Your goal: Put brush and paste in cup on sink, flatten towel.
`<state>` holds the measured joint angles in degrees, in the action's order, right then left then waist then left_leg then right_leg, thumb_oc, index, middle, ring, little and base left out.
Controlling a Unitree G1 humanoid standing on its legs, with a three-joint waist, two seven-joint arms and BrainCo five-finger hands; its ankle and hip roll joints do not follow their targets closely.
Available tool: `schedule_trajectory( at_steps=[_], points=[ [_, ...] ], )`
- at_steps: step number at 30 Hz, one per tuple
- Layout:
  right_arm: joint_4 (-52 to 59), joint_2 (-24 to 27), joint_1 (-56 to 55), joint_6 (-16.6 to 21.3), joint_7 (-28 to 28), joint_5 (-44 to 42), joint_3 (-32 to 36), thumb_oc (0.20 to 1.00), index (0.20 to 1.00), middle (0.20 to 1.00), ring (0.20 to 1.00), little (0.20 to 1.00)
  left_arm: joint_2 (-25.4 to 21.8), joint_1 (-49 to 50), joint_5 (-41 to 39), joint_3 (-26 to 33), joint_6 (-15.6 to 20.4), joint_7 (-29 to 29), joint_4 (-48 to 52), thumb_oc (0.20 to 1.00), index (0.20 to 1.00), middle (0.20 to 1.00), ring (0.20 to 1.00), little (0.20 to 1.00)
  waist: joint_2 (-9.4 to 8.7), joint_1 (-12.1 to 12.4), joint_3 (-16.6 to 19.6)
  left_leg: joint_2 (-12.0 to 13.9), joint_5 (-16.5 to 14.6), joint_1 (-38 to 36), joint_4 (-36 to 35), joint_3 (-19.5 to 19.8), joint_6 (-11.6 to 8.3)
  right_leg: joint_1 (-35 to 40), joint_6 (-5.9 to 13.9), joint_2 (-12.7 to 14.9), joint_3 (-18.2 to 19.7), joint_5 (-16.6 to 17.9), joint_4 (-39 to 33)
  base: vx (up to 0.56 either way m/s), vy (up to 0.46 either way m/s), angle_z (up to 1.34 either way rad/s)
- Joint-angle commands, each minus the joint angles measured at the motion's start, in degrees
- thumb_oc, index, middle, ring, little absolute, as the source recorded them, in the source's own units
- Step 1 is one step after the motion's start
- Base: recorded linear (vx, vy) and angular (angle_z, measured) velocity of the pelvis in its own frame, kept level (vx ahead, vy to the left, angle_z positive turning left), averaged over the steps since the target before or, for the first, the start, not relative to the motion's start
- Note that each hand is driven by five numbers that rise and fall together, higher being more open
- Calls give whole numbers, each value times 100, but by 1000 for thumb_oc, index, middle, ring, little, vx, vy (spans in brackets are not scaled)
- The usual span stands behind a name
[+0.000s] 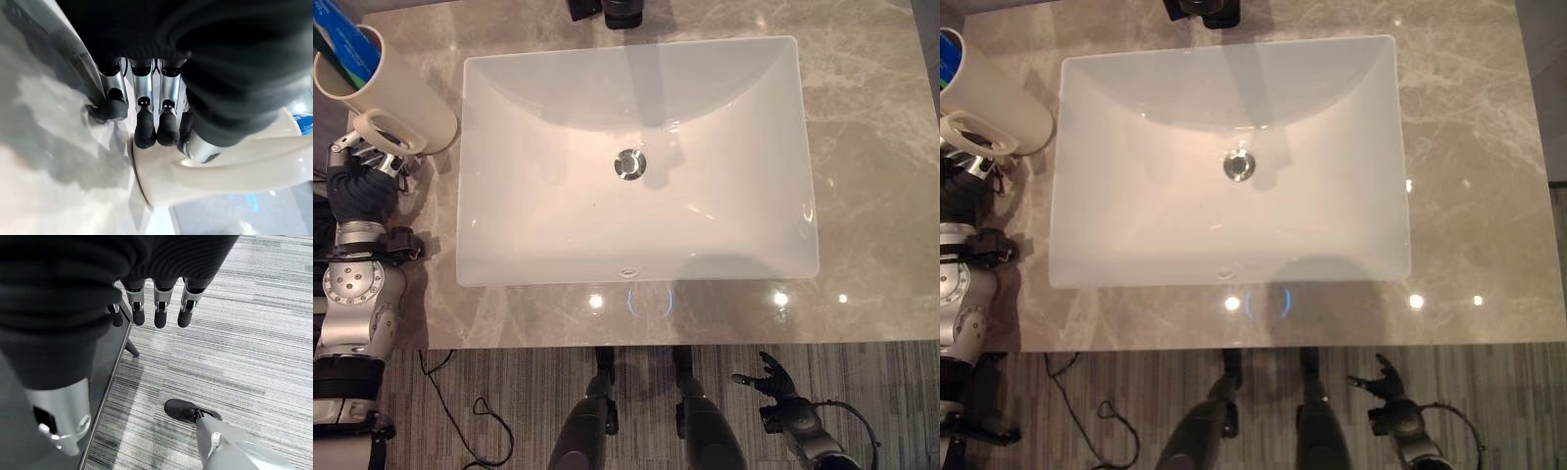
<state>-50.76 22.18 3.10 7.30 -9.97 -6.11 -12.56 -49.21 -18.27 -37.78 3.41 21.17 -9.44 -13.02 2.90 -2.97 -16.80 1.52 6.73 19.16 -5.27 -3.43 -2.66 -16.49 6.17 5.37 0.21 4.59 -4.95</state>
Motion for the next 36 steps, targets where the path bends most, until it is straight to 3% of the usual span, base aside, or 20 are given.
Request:
schedule_trajectory(
  at_steps=[1, 8, 16, 36],
  points=[
    [57, 51, 66, 131, -104, -111, -89, 1000, 1000, 1000, 1000, 1000, 250, 244, 64, -242, -16, 183, -2, 200, 200, 200, 200, 200, 59, -47, 21, 138, -223, -363, 27, 66, -237, 135, 377, 273, -49, 226, -5, 9, 2, -7],
    [139, 105, 26, 145, -83, -36, -57, 1000, 1000, 1000, 1000, 1000, 496, 668, 91, -184, -57, 356, 184, 200, 200, 200, 200, 200, 85, -43, 27, 143, -250, -422, 27, 18, -231, 152, 356, 260, -6, 205, -5, 3, 9, -5],
    [195, 140, 78, 183, -98, -13, -101, 1000, 1000, 1000, 1000, 1000, 453, 295, 97, -268, -7, 260, -24, 200, 200, 200, 200, 200, 70, -77, 7, 164, -222, -354, 27, -17, -247, 48, 361, 239, 24, 239, -5, -7, -2, -3],
    [173, 65, 213, 245, -129, -141, -387, 1000, 1000, 1000, 1000, 1000, -272, -1547, -106, -619, 116, -293, -1499, 200, 200, 200, 200, 200, -127, -247, 25, 276, -157, -73, 27, -191, -305, -382, 461, 170, 222, 396, -5, 5, 0, -6]
  ],
)
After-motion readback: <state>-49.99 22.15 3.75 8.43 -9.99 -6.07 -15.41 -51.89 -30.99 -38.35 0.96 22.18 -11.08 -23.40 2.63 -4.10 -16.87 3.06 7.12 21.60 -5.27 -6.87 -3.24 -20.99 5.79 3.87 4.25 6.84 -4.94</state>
